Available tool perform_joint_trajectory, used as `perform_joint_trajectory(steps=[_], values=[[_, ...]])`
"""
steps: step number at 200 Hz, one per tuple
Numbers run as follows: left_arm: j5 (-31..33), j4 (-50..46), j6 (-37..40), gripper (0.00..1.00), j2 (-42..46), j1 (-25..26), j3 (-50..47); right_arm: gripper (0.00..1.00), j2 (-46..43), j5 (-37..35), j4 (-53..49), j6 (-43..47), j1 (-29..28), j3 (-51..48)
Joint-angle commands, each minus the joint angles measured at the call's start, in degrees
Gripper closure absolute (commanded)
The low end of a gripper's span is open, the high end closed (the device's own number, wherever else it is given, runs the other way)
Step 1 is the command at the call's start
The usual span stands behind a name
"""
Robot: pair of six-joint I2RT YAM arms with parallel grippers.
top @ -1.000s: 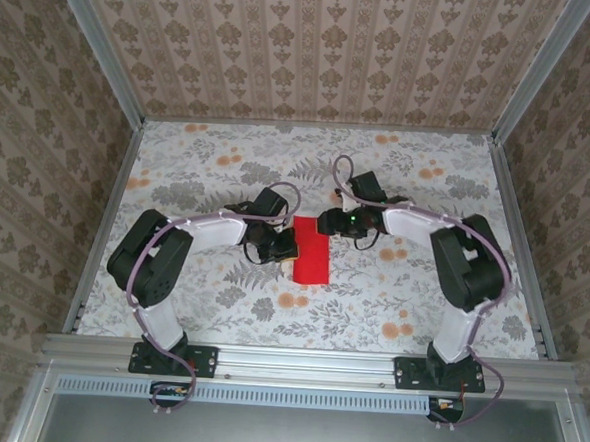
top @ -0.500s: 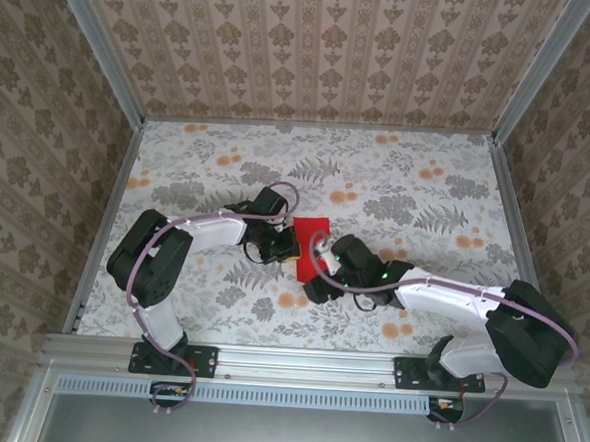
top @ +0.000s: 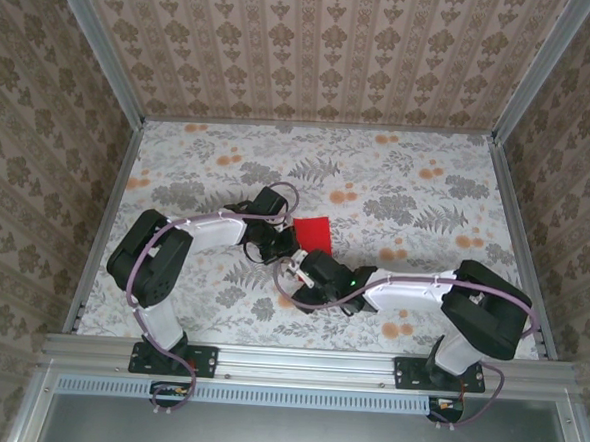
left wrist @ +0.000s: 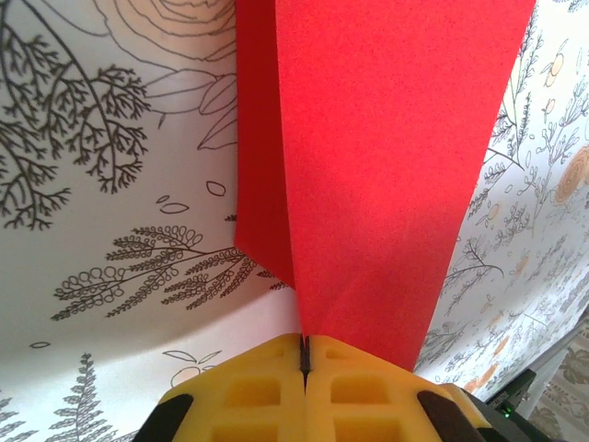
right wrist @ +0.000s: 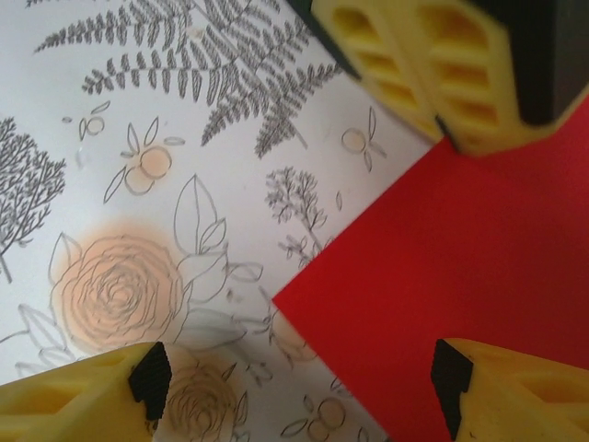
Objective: Fold a paper plane with a square sheet of paper (fold left side to right side)
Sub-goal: Third fold the triangle at the center of the table.
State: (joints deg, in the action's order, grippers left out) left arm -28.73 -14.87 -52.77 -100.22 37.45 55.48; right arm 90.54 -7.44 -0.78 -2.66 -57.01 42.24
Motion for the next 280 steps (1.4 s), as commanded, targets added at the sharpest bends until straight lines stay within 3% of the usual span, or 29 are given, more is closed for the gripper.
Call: perform_joint_trajectory(steps=[1, 23, 96, 111, 139, 173, 204, 223, 253, 280], values=[[-0.79, -0.24, -0.84, 1.00, 1.81, -0.35, -0.90, 0.26, 1.60, -2.52, 1.73, 2.46, -0.21, 2.55], [-0.86, -0.20, -0.68, 1.00, 1.74, -0.36, -0.89, 0.37, 2.36, -2.07, 1.71, 2.66, -0.04, 3.42], [-0.43, -1.35, 0.87, 1.00, 1.59, -0.60, -0.81, 0.92, 0.01, 4.19, -1.56, 2.06, 2.12, 3.90], [-0.40, -1.81, 1.59, 0.99, 1.74, -0.88, -0.66, 1.00, -0.43, 5.97, -2.11, 1.75, 2.84, 3.60], [-0.53, -2.89, 3.29, 0.94, 2.41, -1.46, -0.38, 1.00, -1.03, 11.04, -2.84, 0.69, 4.74, 3.20], [0.03, -7.03, 7.19, 0.70, 5.19, -3.22, 0.39, 1.00, -0.86, 16.86, -3.82, -0.33, 6.73, 3.38], [0.19, -11.37, 11.06, 0.59, 9.37, -6.88, 0.44, 1.00, -0.28, 20.14, -3.68, -1.50, 8.21, 3.47], [-0.89, -11.39, 12.88, 0.60, 9.96, -8.26, 0.90, 1.00, 0.01, 22.11, -3.05, -2.54, 9.06, 3.60], [-4.44, -8.18, 14.50, 0.75, 5.23, -8.01, 3.84, 1.00, 0.46, 23.83, -3.32, -3.65, 9.77, 4.35], [-6.26, -5.39, 15.57, 0.80, -0.63, -7.33, 8.13, 1.00, 1.17, 24.40, -3.78, -4.15, 9.99, 4.76]])
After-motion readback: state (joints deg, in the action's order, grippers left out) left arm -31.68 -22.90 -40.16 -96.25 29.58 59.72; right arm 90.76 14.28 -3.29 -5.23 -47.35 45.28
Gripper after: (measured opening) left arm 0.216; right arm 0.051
